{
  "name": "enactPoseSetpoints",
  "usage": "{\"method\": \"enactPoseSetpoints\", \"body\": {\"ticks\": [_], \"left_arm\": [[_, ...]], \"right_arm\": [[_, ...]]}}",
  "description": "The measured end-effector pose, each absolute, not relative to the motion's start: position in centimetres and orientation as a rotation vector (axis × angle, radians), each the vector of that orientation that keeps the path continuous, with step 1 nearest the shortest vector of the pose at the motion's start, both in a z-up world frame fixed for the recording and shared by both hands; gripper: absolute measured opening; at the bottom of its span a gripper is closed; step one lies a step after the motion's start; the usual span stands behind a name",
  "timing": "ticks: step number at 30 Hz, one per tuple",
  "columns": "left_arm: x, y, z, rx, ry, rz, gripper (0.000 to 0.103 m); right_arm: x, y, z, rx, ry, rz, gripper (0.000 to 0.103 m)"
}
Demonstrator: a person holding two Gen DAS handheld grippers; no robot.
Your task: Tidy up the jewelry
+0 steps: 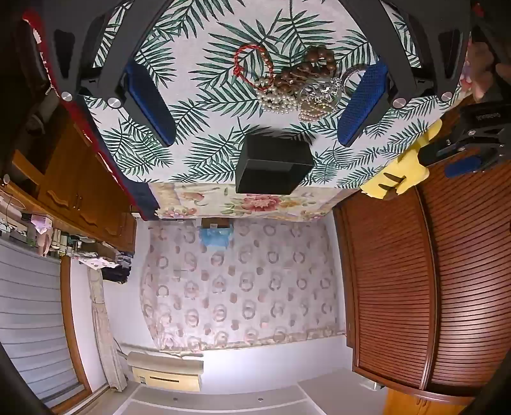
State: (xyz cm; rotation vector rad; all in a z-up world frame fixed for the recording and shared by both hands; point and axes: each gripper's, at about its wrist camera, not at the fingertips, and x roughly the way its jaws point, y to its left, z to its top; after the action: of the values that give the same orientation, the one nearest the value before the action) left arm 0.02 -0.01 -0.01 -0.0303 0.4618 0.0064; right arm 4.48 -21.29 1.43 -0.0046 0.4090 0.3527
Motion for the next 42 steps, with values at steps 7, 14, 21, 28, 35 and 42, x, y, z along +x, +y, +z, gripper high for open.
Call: {"method": "enactPoseSetpoints", "body": {"ticks": [7, 14, 21, 28, 35, 42], "left_arm": [[0.00, 0.06, 0.02, -0.031, 0.458, 0.007, 0.096], [0.17, -0.02, -0.13, -0.027, 0.459, 0.004, 0.096], [0.09, -0.36, -0.05, -0.024, 0.455, 0.006, 0.096], [-0.12, -0.58, 0.34, -0.022, 0.452, 0.005, 0.096], [-0.15, -0.61, 0.32, -0.021, 0.450, 0.004, 0.096], [-0.18, -0.66, 0.34, -0.019, 0.448, 0.005, 0.096]], "right_arm": [[4.45, -21.48, 1.43, 0.002, 0.412, 0.343, 0.101], [4.56, -21.43, 1.38, -0.001, 0.416, 0.350, 0.101], [4.56, -21.58, 1.41, 0.000, 0.416, 0.350, 0.101], [4.45, -21.39, 1.55, 0.001, 0.413, 0.355, 0.101], [4.14, -21.27, 1.77, 0.005, 0.416, 0.351, 0.101], [4.10, -21.14, 1.85, 0.005, 0.414, 0.355, 0.101]]}}
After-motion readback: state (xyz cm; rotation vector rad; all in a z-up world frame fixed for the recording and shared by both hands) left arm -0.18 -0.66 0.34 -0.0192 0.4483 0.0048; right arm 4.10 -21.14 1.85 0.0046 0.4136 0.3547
